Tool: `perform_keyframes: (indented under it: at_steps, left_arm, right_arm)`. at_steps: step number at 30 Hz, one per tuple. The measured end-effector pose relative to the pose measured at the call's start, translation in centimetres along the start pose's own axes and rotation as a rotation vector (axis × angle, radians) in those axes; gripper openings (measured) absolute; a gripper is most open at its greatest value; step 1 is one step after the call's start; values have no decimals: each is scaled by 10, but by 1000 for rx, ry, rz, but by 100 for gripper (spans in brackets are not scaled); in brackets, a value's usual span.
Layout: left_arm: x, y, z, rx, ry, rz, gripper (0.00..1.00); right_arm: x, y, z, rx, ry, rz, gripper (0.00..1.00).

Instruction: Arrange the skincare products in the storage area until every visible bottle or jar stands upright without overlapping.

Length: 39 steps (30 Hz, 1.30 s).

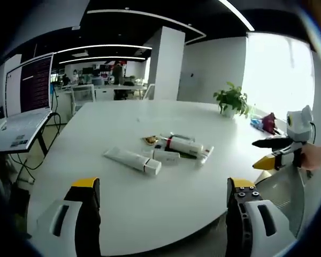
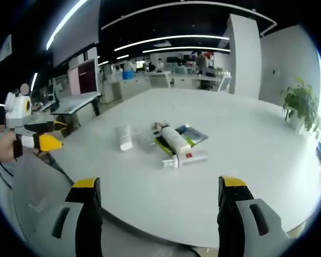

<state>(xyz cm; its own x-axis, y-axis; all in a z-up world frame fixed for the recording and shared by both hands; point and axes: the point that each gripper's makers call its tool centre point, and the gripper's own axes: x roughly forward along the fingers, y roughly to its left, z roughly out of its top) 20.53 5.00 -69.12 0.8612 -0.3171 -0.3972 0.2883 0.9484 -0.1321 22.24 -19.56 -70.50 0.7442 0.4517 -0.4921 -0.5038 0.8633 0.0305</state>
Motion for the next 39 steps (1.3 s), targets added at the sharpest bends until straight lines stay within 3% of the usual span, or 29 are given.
perform_keyframes:
  at_steps: [39]
  left_arm:
    - [0,2,0,5,4,16,90]
  right_arm:
    - [0,1,2,-2,-16,6,88]
